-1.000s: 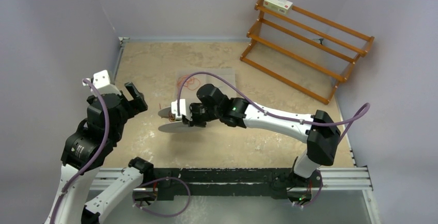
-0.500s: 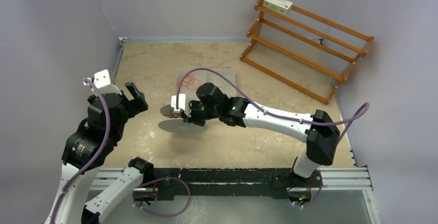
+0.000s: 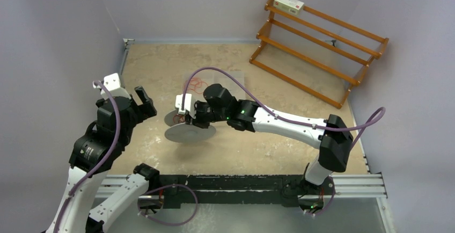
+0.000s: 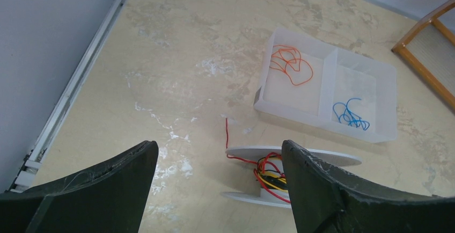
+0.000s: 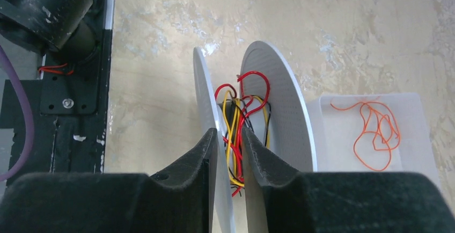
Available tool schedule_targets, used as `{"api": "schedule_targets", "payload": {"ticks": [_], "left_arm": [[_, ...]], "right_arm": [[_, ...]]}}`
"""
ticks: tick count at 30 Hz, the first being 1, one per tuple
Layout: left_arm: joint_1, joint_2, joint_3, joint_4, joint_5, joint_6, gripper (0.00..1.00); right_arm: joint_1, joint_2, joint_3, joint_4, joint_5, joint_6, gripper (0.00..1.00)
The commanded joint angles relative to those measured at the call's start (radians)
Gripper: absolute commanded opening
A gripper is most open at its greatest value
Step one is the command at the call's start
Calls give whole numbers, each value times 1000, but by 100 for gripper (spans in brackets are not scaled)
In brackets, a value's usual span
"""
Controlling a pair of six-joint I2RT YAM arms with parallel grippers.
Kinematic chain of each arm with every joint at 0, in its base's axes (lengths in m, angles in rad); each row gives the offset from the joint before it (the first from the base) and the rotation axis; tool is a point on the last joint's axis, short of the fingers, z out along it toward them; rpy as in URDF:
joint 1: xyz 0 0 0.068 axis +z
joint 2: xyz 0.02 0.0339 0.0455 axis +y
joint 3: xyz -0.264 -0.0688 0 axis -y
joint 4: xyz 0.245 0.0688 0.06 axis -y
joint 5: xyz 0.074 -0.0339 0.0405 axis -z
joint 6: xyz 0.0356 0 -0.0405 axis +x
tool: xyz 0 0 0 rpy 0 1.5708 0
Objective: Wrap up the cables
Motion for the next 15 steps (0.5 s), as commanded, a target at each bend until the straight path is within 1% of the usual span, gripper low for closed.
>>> {"api": "schedule_targets", "payload": {"ticks": [1, 9, 15], "left_arm": [[3, 8, -32, 42, 23, 15, 85], [3, 5, -156, 50, 151, -82, 84], [3, 5, -216, 67, 245, -113, 84]], "right_arm": [[3, -20, 43, 59, 7, 4, 27], [3, -20, 28, 54, -4, 8, 27], [3, -24, 22, 47, -15, 14, 28]]}}
